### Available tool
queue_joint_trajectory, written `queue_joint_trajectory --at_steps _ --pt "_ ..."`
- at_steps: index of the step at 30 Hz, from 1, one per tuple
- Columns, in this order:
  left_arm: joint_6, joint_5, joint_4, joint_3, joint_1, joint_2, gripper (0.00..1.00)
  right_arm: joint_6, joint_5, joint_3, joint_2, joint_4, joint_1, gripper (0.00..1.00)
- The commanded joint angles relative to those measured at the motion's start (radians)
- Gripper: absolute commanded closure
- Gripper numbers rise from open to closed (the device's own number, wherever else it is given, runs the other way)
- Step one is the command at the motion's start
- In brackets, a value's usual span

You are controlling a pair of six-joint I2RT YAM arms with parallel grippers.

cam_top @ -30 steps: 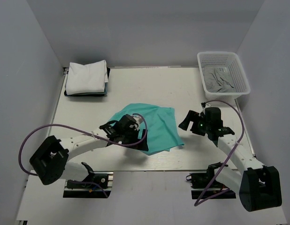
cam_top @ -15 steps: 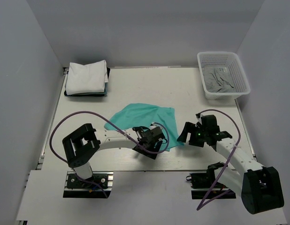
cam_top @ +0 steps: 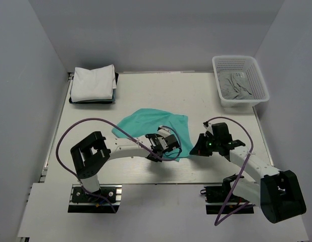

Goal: Fold and stack the t-shirts
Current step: Flatten out the tshirt

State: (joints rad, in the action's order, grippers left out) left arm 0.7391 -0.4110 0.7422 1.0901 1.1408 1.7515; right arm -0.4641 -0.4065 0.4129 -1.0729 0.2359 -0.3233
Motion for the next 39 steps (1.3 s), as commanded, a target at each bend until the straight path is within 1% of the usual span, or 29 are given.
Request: queue_joint_trajectory --at_steps 1,3,4,6,8,11,12,14,15,17,19,20,21,23,24,25,26,27,28,29,30,31,32,34,35,36,37,38,39 --pt "0.028 -0.149 0.062 0.063 -0.006 -0.082 1.0 -0.021 -0.017 0.078 0.031 -0.093 -0.01 1.0" --pt "0.028 -0.247 0.106 0.099 -0.006 -0.139 1.0 -0.027 0.01 0.119 0.074 -0.127 -0.013 1.0" --pt "0.028 -0.247 0.121 0.114 -0.006 -0.155 1.0 -0.028 0.021 0.135 0.085 -0.136 -0.013 1.0" --pt "0.039 -0.33 0.154 0.154 -0.006 -0.188 1.0 -0.028 0.06 0.199 0.128 -0.141 -0.016 1.0" --pt "0.039 -0.426 0.198 0.226 -0.006 -0.202 1.0 -0.022 0.098 0.233 0.162 -0.15 -0.016 1.0" --pt "0.06 -0.573 0.298 0.368 -0.006 -0.202 1.0 0.007 0.138 0.351 0.189 -0.144 -0.014 1.0" --pt "0.075 -0.606 0.319 0.455 -0.006 -0.202 1.0 0.013 0.143 0.375 0.189 -0.142 -0.016 1.0" --pt "0.06 -0.692 0.33 0.528 -0.006 -0.211 1.0 0.015 0.184 0.476 0.186 -0.124 -0.016 1.0" --pt "-0.008 -0.718 0.319 0.583 -0.006 -0.211 1.0 0.022 0.186 0.501 0.183 -0.124 -0.016 1.0" --pt "-0.078 -0.778 0.274 0.638 -0.006 -0.222 1.0 0.054 0.204 0.592 0.177 -0.133 -0.014 1.0" --pt "-0.226 -0.817 0.211 0.711 -0.006 -0.234 1.0 0.068 0.216 0.673 0.165 -0.118 -0.017 1.0" --pt "-0.307 -0.828 0.072 0.721 -0.006 -0.244 1.0 0.079 0.233 0.722 0.157 -0.116 -0.016 1.0" --pt "-0.478 -0.841 -0.007 0.722 -0.006 -0.268 1.0 0.087 0.236 0.746 0.15 -0.113 -0.014 1.0" --pt "-0.631 -0.85 -0.157 0.731 0.003 -0.294 1.0 0.094 0.233 0.846 0.13 -0.098 -0.013 1.0" --pt "-0.688 -0.85 -0.278 0.741 0.004 -0.308 1.0 0.107 0.224 0.898 0.117 -0.095 -0.016 1.0" --pt "-0.807 -0.85 -0.338 0.742 0.004 -0.32 1.0 0.111 0.218 0.918 0.113 -0.089 -0.014 1.0" --pt "-0.866 -0.861 -0.401 0.742 0.004 -0.346 1.0 0.12 0.195 0.988 0.097 -0.078 -0.014 1.0" --pt "-0.923 -0.871 -0.523 0.754 0.004 -0.356 1.0 0.136 0.187 1.012 0.093 -0.067 -0.014 1.0" --pt "-1.031 -0.88 -0.571 0.764 0.004 -0.356 1.0 0.136 0.178 1.032 0.09 -0.064 -0.013 1.0" --pt "-1.078 -0.881 -0.61 0.802 0.004 -0.356 1.0 0.145 0.167 1.053 0.082 -0.057 -0.013 1.0" --pt "-1.122 -0.881 -0.669 0.827 0.004 -0.356 1.0 0.153 0.166 1.12 0.074 -0.05 -0.014 1.0" --pt "-1.167 -0.868 -0.69 0.856 0.013 -0.343 1.0 0.156 0.164 1.144 0.068 -0.046 -0.016 1.0" --pt "-1.249 -0.868 -0.71 0.926 0.013 -0.328 1.0 0.162 0.164 1.209 0.062 -0.043 -0.013 1.0" --pt "-1.325 -0.878 -0.745 1.014 0.013 -0.261 1.0 0.163 0.161 1.262 0.048 -0.053 -0.013 1.0" --pt "-1.422 -0.878 -0.773 1.089 0.013 -0.235 1.0 0.162 0.16 1.279 0.044 -0.056 -0.013 1.0" --pt "-1.486 -0.887 -0.872 1.12 0.022 -0.189 1.0 0.166 0.15 1.315 0.028 -0.06 -0.013 1.0" --pt "-1.633 -0.887 -0.938 1.169 0.022 -0.164 1.0 0.165 0.15 1.358 0.021 -0.058 -0.013 1.0" --pt "-1.703 -0.887 -0.998 1.198 0.022 -0.14 1.0 0.165 0.153 1.379 0.01 -0.056 -0.011 1.0" --pt "-1.757 -0.887 -1.059 1.278 0.031 -0.112 1.0 0.165 0.155 1.447 -0.019 -0.043 -0.011 1.0"
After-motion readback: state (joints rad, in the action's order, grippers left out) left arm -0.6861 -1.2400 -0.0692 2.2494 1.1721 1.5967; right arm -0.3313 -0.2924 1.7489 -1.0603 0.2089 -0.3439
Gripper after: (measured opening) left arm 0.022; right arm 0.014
